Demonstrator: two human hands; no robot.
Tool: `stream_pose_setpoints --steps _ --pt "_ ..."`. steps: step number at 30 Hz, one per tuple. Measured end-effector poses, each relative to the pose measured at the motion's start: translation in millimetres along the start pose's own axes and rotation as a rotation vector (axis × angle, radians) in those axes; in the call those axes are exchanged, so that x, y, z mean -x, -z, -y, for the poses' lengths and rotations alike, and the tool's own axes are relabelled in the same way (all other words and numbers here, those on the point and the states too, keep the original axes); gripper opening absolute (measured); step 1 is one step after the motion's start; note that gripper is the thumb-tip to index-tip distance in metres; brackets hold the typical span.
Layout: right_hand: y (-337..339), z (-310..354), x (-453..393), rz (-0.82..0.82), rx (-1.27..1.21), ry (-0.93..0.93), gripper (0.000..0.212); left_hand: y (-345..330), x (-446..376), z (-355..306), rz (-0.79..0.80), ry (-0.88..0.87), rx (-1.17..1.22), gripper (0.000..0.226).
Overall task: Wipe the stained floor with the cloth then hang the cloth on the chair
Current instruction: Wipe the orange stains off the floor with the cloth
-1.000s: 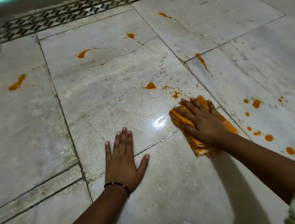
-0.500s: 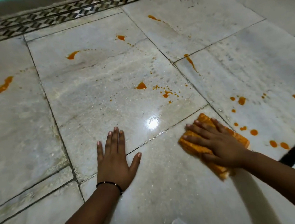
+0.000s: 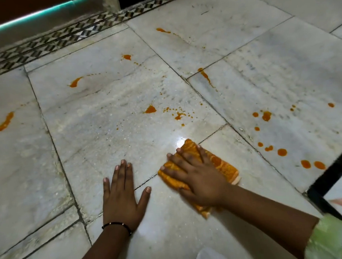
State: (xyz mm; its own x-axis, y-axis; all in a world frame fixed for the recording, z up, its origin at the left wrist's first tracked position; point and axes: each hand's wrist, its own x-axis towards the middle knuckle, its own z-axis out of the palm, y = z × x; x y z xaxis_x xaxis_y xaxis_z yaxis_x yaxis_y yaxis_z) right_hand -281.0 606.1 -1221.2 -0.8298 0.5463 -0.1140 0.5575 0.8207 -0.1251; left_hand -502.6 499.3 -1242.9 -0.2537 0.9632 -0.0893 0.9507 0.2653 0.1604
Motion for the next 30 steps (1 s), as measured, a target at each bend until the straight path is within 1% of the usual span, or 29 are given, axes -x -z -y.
stream_pose_setpoints --steps 2,4,5,6,7,9,11,12,13,15,16,18,20,22,24,27,28,30 --pt "-5.7 -0.4 27.7 -0.001 0.005 0.056 0.070 -2.0 -1.2 1.6 -0.003 -0.004 0.001 0.081" --pt "-6.6 -10.0 63.5 0.023 0.012 0.117 0.069 -3.1 -1.1 1.8 -0.008 -0.006 0.003 0.082" --pt "-6.9 -19.2 80.9 0.035 0.006 0.121 0.068 -2.5 -0.3 1.7 -0.008 -0.004 0.019 0.083" --pt "-7.8 -31.6 97.6 0.031 -0.005 0.082 0.068 -1.8 0.7 -0.6 -0.001 0.005 0.052 0.084" --pt "-9.3 -46.4 109.8 0.010 -0.022 0.001 0.068 -0.8 2.1 -4.4 -0.002 0.020 0.094 0.084" --pt "-7.3 -72.3 123.7 -0.032 -0.064 -0.277 0.066 0.0 6.9 -22.4 -0.014 0.008 0.153 0.078" --pt "-2.7 -81.1 117.0 -0.066 -0.084 -0.547 0.065 -0.5 6.4 -51.4 -0.020 -0.120 0.160 0.073" --pt "-2.2 -79.9 108.9 -0.066 -0.085 -0.616 0.065 -1.4 2.8 -69.1 -0.012 -0.194 0.160 0.072" --pt "-2.6 -76.0 102.4 -0.058 -0.078 -0.635 0.066 -3.5 -2.6 -88.8 -0.007 -0.261 0.163 0.072" --pt "-2.3 -62.2 96.0 -0.042 -0.060 -0.563 0.066 -4.5 -12.8 -126.6 0.019 -0.346 0.176 0.072" --pt "-3.4 -56.9 101.5 -0.036 -0.047 -0.510 0.066 -6.6 -17.5 -143.7 0.035 -0.369 0.189 0.073" --pt "-8.8 -48.4 125.2 -0.019 -0.021 -0.408 0.066 -13.9 -23.0 -162.9 0.073 -0.386 0.135 0.074" --pt "-13.6 -48.6 157.3 -0.022 -0.039 -0.373 0.065 -21.2 -23.1 -164.9 0.085 -0.407 0.053 0.071" --pt "-13.6 -61.4 187.3 -0.043 -0.050 -0.426 0.063 -29.5 -20.8 -161.1 0.065 -0.425 0.033 0.066" --pt "-8.9 -81.7 197.8 -0.040 -0.066 -0.567 0.061 -34.4 -19.2 -160.3 0.046 -0.417 0.030 0.065" --pt "-2.3 -105.3 164.4 -0.071 -0.073 -0.795 0.060 -32.9 -19.2 -163.6 0.034 -0.399 0.033 0.065" --pt "0.2 -109.3 145.8 -0.076 -0.069 -0.829 0.060 -33.4 -19.6 -164.4 0.030 -0.397 0.031 0.065" --pt "4.7 -108.3 111.5 -0.054 -0.057 -0.785 0.060 -34.3 -19.8 -163.3 0.033 -0.391 0.022 0.065"
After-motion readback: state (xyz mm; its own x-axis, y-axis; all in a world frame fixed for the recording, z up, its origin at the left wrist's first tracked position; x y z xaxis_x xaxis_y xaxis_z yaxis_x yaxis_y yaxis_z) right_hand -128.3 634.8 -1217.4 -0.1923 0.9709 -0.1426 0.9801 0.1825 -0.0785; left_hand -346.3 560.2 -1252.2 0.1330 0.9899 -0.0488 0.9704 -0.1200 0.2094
